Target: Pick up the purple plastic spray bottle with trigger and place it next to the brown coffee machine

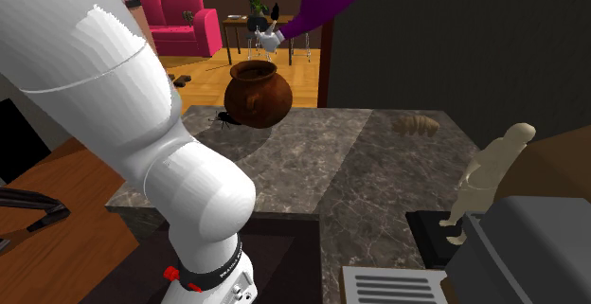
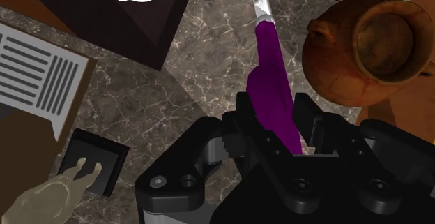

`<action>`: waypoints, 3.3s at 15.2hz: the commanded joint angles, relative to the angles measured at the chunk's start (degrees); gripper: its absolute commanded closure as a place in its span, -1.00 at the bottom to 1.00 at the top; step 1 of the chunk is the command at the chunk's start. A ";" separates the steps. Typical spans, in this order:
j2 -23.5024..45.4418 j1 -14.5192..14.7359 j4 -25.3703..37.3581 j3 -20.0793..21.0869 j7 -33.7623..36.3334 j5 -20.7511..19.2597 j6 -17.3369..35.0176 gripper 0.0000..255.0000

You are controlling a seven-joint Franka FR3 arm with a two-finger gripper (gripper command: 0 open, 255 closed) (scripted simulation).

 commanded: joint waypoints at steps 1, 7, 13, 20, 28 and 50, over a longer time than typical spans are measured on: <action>1.32 0.01 3.32 -0.21 0.30 0.39 -2.02 1.00; 5.75 -0.13 13.78 -0.99 1.19 1.90 -8.12 1.00; 12.24 -0.87 27.75 -2.25 2.35 4.73 -15.77 1.00; 6.87 -4.41 22.85 -6.23 -7.86 0.01 -17.85 1.00; 3.55 -8.50 20.67 -13.21 -23.65 -7.73 -20.43 1.00; -10.98 -10.72 -9.59 -13.32 -28.30 -15.42 -3.91 1.00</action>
